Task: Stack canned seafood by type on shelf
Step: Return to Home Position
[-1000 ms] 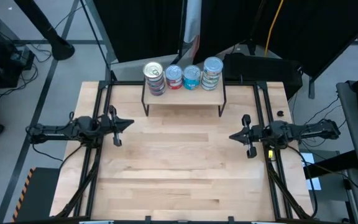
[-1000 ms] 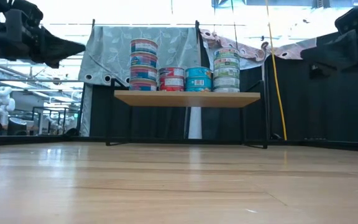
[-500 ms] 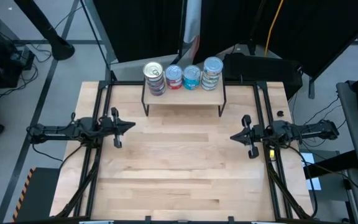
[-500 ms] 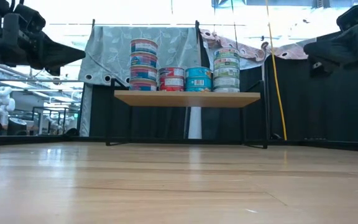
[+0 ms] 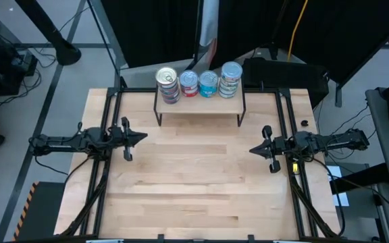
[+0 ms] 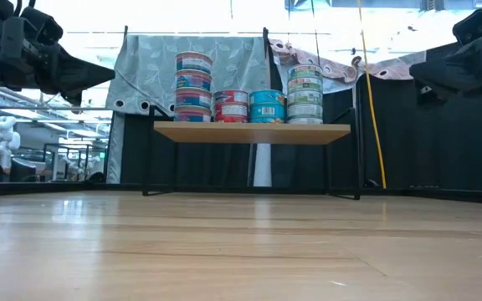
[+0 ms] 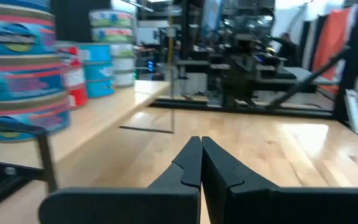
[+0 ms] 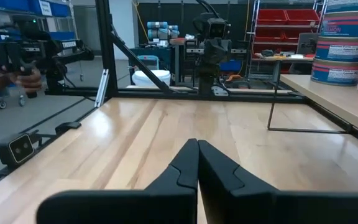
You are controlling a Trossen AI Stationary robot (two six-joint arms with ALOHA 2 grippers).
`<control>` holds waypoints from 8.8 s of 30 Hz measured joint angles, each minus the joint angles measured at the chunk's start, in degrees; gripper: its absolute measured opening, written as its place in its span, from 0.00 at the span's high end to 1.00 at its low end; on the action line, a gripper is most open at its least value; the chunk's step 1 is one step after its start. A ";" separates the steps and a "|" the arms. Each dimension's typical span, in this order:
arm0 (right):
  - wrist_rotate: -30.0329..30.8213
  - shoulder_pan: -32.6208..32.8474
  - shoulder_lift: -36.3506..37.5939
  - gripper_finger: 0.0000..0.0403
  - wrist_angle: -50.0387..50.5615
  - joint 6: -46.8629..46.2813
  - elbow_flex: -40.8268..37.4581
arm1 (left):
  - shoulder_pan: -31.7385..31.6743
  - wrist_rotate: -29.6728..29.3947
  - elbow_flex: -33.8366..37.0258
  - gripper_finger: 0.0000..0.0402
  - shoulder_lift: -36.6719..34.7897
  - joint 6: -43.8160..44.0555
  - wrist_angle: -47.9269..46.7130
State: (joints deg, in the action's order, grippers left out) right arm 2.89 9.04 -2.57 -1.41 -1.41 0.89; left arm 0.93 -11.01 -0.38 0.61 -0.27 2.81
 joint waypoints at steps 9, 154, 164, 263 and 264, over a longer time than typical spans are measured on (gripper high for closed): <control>0.01 0.00 -0.02 1.00 0.00 -0.92 0.00 | 0.02 1.80 0.02 1.00 0.10 -0.02 -0.11; -2.97 -4.83 2.06 1.00 0.42 1.86 -0.04 | -0.18 6.41 0.15 1.00 -0.36 -4.63 -0.77; -2.97 -4.83 2.08 1.00 0.42 1.86 -0.04 | -0.18 6.43 0.13 1.00 -0.36 -4.63 -0.75; -2.99 -4.81 2.06 1.00 0.42 1.88 -0.04 | -0.17 6.45 0.15 1.00 -0.34 -4.62 -0.73; -2.97 -4.83 2.06 1.00 0.41 1.88 -0.04 | -0.17 6.45 0.15 1.00 -0.34 -4.62 -0.74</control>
State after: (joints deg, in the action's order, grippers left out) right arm -0.08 4.21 -0.51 -1.00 0.47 0.84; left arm 0.76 -4.56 -0.23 0.27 -4.89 2.07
